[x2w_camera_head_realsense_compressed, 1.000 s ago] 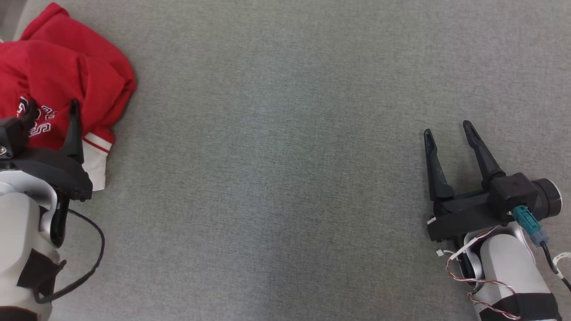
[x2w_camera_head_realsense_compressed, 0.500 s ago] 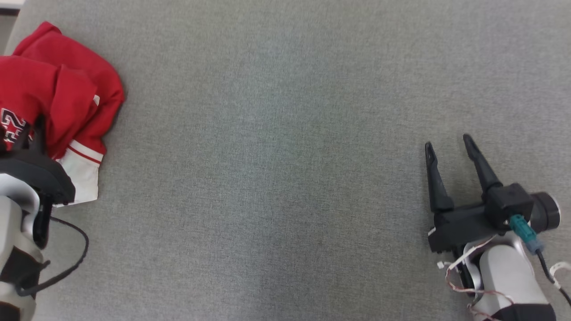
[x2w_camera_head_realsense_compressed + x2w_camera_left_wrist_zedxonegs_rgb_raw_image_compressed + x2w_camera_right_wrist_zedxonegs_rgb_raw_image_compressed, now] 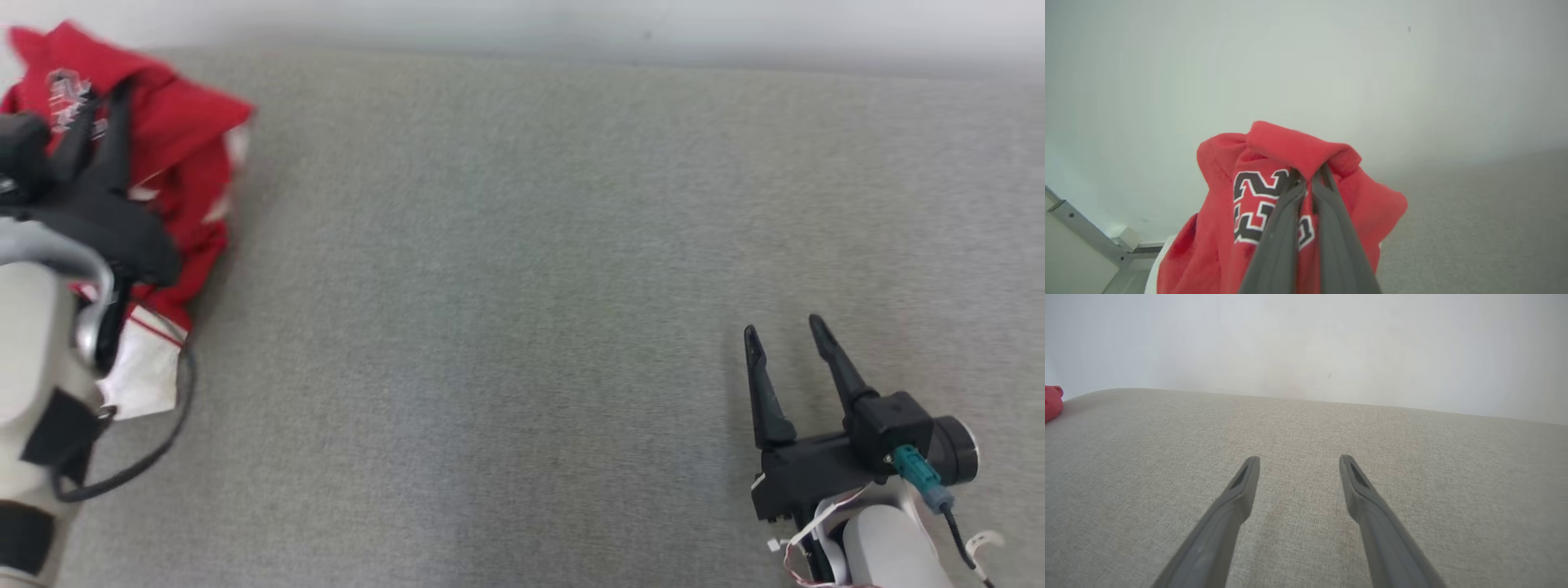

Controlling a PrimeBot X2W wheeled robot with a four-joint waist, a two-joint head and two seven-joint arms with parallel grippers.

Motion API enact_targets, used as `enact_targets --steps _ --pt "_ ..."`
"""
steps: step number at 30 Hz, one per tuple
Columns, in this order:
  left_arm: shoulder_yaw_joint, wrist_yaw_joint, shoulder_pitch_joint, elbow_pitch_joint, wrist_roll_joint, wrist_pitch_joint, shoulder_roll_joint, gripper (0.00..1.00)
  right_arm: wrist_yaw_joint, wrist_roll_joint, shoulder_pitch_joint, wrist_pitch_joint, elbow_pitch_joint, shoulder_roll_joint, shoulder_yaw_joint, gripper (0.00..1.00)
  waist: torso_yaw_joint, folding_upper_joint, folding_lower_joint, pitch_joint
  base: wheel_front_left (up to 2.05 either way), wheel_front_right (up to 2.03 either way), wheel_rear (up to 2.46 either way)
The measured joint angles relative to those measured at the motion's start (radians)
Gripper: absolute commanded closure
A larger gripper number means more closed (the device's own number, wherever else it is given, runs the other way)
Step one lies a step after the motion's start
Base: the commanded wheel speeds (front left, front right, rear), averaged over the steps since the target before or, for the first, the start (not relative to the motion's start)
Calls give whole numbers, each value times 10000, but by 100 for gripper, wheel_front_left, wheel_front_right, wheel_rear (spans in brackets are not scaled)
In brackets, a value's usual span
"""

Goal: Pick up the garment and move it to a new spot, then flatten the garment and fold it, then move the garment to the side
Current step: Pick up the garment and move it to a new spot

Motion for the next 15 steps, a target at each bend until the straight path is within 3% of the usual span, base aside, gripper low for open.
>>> enact_targets --steps 8,15 --pt "-874 2 323 -1664 -573 105 -1076 100 0 92 242 0 25 203 -29 0 -742 0 0 -457 0 0 0" --pt "-1643 2 1146 -2307 -1179 102 -2663 100 0 94 315 0 2 305 -104 0 -1658 0 0 -643 0 0 0"
